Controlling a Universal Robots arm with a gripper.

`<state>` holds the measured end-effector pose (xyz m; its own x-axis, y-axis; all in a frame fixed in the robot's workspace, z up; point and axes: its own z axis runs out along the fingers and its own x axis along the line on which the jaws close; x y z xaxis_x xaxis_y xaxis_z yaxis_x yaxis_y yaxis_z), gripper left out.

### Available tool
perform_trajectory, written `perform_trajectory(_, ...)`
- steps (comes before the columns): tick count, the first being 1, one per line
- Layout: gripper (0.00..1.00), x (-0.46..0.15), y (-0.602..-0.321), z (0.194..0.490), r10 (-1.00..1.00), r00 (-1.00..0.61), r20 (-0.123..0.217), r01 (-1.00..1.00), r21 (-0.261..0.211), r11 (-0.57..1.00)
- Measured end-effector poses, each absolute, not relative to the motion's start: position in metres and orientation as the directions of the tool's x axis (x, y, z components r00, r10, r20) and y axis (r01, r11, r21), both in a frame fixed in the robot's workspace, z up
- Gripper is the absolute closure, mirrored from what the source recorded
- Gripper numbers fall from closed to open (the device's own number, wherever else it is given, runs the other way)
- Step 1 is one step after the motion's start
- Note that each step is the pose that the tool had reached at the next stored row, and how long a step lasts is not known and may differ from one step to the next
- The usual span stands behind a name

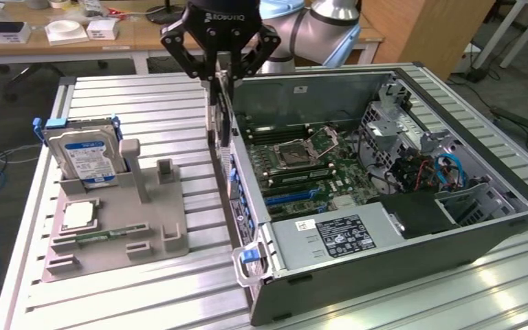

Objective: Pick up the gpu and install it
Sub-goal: 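Pick up the gpu and move the gpu toward the slot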

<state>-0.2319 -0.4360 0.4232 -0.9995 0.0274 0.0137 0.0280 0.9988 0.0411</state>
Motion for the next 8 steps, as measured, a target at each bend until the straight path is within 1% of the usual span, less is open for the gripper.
perform_trajectory(8, 0.74, -0.208, -0.436, 0.423, 0.027, -1.0, 0.014, 0.028, 0.041, 0.999)
